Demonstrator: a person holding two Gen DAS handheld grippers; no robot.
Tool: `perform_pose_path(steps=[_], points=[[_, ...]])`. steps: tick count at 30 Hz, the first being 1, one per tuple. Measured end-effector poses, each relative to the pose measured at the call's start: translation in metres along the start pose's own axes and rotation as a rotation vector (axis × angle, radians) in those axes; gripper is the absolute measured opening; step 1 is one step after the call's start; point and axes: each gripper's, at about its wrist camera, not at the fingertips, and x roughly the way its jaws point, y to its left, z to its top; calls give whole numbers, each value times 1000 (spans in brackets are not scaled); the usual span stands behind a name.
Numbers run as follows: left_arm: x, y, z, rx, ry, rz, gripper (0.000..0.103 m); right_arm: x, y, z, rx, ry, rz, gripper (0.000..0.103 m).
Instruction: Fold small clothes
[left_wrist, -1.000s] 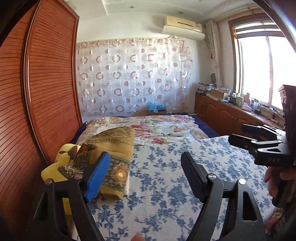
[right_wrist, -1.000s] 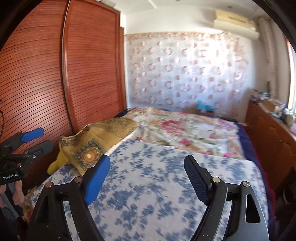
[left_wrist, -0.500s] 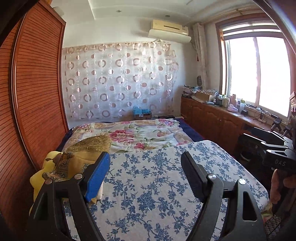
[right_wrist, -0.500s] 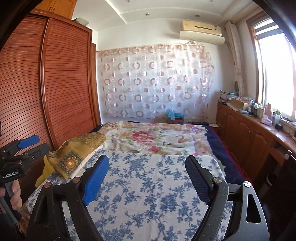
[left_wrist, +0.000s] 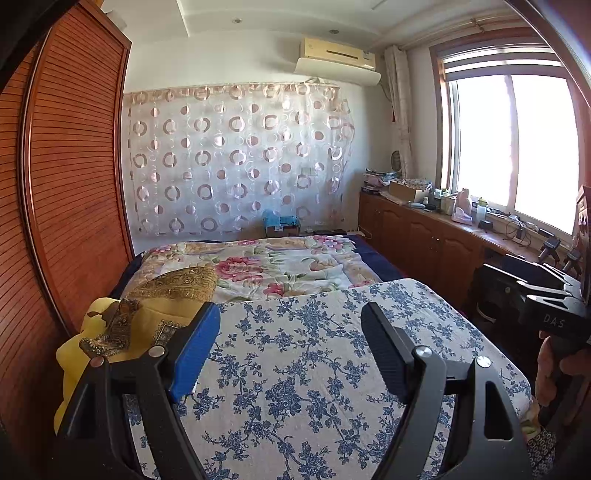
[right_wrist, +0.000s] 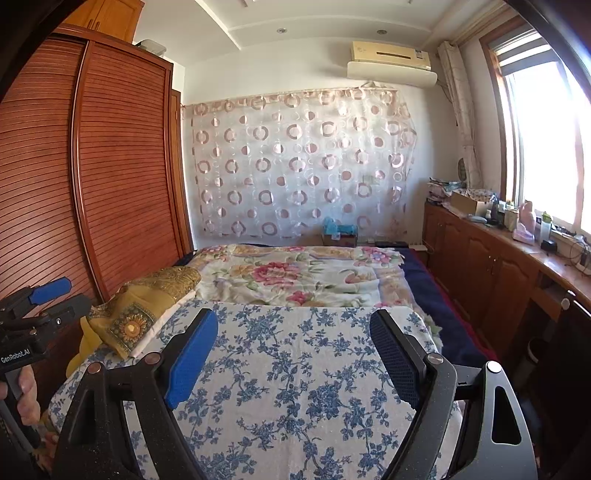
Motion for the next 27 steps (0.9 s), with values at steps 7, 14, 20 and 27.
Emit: perform_pose_path(steps=[7, 14, 20, 27], points=[[-1, 1, 0, -1, 1, 6, 80, 6, -9, 2, 5, 2, 7, 86], [-1, 4, 1, -6, 3, 16, 80, 7, -18, 2, 10, -1, 5, 86], [-1, 5, 1, -8, 3, 17, 80, 7, -21, 1, 7, -1, 9, 86], [-1, 6, 0, -7, 4, 17, 80, 7, -23, 1, 6, -3, 9, 86]])
